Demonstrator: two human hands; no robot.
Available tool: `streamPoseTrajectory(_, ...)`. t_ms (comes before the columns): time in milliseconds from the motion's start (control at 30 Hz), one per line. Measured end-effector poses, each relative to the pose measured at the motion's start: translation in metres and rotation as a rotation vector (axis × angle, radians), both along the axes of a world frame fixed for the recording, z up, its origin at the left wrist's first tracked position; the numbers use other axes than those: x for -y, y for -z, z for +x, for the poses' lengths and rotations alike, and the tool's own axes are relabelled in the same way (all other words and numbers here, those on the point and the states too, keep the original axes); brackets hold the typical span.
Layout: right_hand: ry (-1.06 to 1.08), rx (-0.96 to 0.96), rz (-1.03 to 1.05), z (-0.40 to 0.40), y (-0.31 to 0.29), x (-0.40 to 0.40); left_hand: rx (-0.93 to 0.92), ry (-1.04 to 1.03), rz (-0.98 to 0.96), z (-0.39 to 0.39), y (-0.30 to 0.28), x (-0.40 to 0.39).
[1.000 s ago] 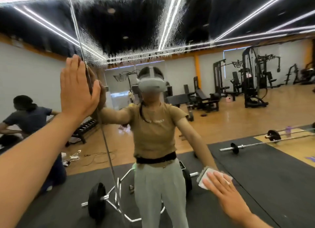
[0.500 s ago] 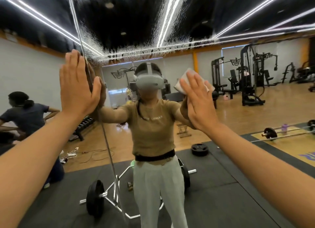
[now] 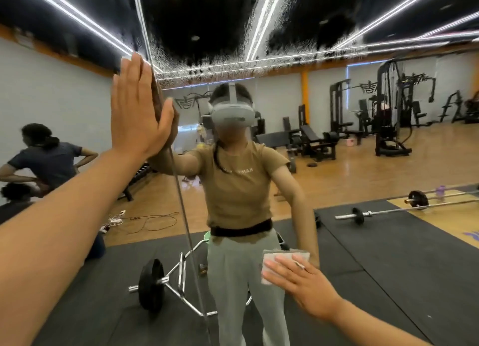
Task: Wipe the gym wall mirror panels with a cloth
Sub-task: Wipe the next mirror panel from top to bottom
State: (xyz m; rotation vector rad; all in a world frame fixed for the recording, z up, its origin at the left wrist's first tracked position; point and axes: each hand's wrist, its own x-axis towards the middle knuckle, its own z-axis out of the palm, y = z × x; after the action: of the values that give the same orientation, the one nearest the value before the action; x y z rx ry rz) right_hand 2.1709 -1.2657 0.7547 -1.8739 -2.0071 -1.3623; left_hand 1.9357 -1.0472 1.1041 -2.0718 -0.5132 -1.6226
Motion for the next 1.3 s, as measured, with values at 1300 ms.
streamPoseTrajectory(1300, -0.185, -0.085, 0.269, -0.100, -0.212, -0.099, -0.097, 0.033, 0.021, -0.013, -0.006, -0.011)
